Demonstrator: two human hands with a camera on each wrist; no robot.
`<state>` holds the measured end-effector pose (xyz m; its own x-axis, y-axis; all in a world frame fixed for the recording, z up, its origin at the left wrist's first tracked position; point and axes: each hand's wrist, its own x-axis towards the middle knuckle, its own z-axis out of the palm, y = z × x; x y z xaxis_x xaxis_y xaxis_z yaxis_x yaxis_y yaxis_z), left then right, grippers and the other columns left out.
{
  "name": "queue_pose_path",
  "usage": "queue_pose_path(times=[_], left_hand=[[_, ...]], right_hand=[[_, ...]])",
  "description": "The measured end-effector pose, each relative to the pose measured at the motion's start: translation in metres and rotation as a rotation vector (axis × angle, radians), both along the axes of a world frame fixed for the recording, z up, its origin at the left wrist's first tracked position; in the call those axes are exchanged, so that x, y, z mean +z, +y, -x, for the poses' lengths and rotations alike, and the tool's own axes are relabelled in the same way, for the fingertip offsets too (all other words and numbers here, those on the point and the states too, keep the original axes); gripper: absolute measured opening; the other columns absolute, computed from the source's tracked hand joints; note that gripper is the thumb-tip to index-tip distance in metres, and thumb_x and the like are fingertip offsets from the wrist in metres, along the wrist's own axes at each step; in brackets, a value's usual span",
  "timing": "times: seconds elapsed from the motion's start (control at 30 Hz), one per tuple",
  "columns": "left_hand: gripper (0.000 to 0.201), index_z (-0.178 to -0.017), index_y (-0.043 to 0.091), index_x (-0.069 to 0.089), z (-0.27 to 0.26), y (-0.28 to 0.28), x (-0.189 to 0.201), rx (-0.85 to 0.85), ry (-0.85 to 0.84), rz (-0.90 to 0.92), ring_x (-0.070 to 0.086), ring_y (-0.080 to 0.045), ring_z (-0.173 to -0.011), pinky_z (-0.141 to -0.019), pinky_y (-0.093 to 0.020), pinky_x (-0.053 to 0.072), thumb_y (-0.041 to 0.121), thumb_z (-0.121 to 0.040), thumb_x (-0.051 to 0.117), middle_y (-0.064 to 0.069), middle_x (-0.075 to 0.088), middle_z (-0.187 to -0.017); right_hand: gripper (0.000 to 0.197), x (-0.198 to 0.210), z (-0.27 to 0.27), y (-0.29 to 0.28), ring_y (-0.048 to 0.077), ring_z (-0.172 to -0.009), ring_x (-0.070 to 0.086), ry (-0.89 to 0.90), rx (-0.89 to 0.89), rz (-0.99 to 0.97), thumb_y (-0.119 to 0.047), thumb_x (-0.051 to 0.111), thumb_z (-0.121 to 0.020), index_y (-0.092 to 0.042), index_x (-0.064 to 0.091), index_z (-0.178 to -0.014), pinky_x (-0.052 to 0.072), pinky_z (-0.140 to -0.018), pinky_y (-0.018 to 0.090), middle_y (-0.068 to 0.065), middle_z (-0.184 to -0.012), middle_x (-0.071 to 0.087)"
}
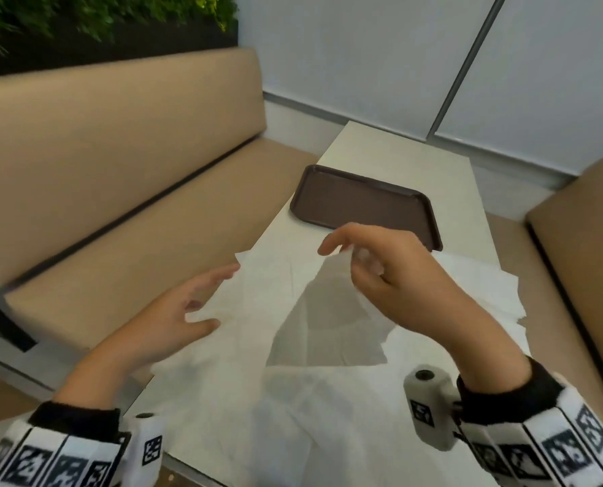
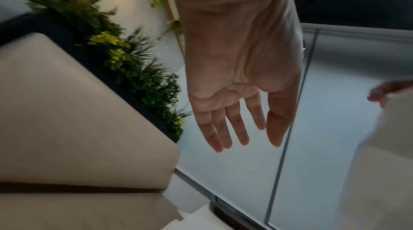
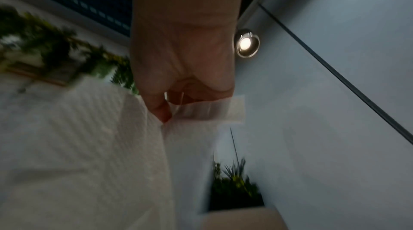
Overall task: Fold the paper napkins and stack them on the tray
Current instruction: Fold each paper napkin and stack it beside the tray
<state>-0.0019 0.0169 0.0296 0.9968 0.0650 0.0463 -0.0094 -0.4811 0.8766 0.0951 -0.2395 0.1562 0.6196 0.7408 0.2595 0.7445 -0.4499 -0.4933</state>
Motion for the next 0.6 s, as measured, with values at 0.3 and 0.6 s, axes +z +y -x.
queue_pose_path(times=[0.3,0.6], left_hand=[[0.095,-0.121,0.047,0.028,-0.038,-0.087,0.027,-0.613,0.180,0.115,0.036,0.033,-0.110,-0.090,0.003,0.030,0.010,-0.058,0.089,0.059,0.040,-0.110],[0.045,-0.131,0.014,0.057,-0.044,-0.094,0.041,-0.571,0.100,0.995,0.055,-0.014,-0.121,-0.098,-0.024,0.044,0.040,-0.095,0.049,-0.003,0.060,-0.131]], right_hand=[[0.028,0.027,-0.037,-0.017,0.001,-0.056,0.051,0.215,-0.327,-0.058,-0.037,0.058,-0.091,-0.020,0.068,-0.071,0.039,-0.054,0.014,-0.012,-0.060,0.058],[0.037,-0.011,-0.038,-0.070,0.018,-0.057,0.046,0.517,-0.517,-0.227,-0.033,0.063,-0.087,0.003,0.061,-0.078,0.036,-0.055,0.026,0.007,-0.065,0.051]])
